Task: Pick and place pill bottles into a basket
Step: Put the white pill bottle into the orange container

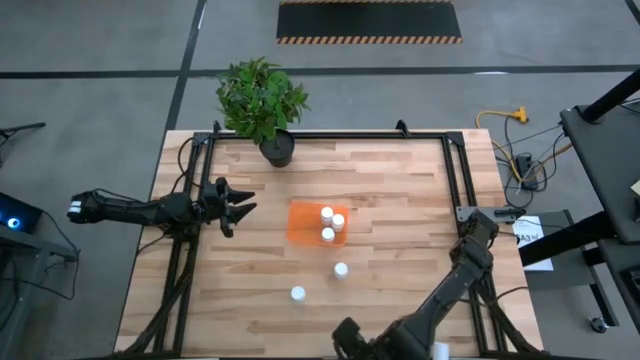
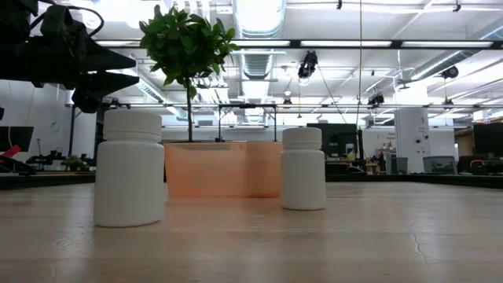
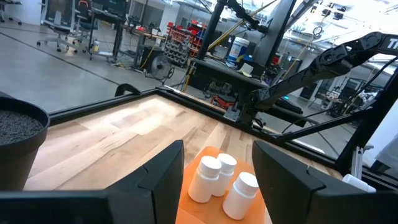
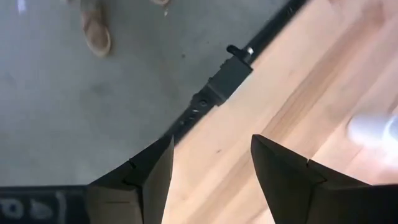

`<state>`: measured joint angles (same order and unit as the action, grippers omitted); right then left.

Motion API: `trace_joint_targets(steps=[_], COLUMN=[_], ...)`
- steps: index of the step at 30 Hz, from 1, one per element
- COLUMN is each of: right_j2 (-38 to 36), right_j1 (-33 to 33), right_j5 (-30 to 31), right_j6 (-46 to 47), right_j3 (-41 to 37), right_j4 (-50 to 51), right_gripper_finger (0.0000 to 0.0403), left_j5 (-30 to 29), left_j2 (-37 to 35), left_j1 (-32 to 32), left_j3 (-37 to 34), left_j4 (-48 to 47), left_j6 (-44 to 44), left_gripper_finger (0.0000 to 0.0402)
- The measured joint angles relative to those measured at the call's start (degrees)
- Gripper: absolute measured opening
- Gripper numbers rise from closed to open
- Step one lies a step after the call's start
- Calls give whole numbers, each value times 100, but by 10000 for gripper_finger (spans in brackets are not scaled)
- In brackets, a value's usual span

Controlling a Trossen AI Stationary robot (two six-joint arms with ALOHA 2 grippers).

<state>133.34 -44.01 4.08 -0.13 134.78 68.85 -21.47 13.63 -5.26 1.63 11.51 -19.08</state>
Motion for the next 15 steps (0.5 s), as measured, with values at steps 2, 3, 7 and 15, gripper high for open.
trace_joint_targets(steps=[2, 3, 7, 15], right_j2=[0, 0, -9, -11], right_j1=[27, 42, 84, 79], right_j5=[1, -2, -4, -473], right_j6=[-498, -675, -1224, -1618], right_j3=[0, 0, 0, 0], right_j4=[-1, -1, 1, 193], right_gripper_finger=[206, 206, 206, 206], left_j5=[0, 0, 0, 0], left_j2=[0, 0, 0, 0], left_j1=[-2, -2, -1, -1], left_j3=[0, 0, 0, 0], left_j4=[2, 0, 0, 0], left_j6=[-1, 1, 0, -1], left_gripper_finger=[173, 173, 173, 173])
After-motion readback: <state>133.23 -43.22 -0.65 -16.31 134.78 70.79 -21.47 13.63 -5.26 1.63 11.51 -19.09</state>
